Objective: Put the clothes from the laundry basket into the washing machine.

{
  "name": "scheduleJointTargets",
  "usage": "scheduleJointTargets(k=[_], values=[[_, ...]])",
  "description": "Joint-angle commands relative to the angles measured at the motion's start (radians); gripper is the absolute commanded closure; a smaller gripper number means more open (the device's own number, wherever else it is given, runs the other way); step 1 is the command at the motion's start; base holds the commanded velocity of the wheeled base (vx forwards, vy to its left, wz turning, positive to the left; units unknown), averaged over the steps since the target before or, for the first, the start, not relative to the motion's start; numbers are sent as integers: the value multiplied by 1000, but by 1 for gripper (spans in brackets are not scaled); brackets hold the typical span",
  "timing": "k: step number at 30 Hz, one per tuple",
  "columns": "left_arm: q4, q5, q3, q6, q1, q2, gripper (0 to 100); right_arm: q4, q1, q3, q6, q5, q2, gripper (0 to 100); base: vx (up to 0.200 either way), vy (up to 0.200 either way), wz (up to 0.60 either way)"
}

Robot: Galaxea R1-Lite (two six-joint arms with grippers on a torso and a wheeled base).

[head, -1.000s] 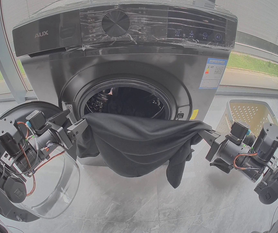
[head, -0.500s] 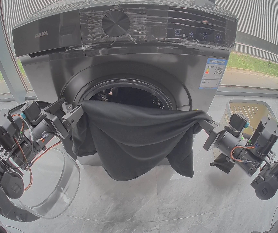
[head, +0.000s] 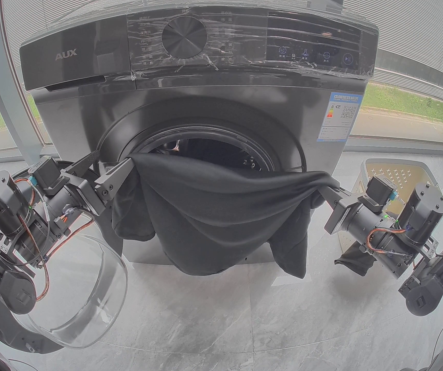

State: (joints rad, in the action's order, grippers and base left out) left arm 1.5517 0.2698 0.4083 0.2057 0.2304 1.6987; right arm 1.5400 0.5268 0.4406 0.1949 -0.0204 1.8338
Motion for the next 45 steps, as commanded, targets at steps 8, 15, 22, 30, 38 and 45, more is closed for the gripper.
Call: scheduleJointTargets(k=[8, 15, 22, 30, 38, 45], values=[[-1, 2, -2, 0, -3, -4, 0, 2, 4, 1, 0, 0, 1, 100, 0, 0, 0], [-1, 2, -16, 0, 1, -2, 0, 3, 16, 1, 0, 0, -2, 100, 0, 0, 0], [-1, 40, -112, -3, 63, 13, 0, 5, 59, 9, 0, 0, -5, 100, 0, 0, 0], [-1, 128, -158, -9, 118, 102, 0, -12, 79, 53, -2, 11, -4, 100, 0, 0, 0], [1, 123, -154, -17, 156, 191, 0, -32, 183, 122, 24, 62, 4, 100, 0, 0, 0], [-1, 120, -152, -34, 213, 216, 0, -149, 229, 202, 32, 62, 5, 100, 0, 0, 0]])
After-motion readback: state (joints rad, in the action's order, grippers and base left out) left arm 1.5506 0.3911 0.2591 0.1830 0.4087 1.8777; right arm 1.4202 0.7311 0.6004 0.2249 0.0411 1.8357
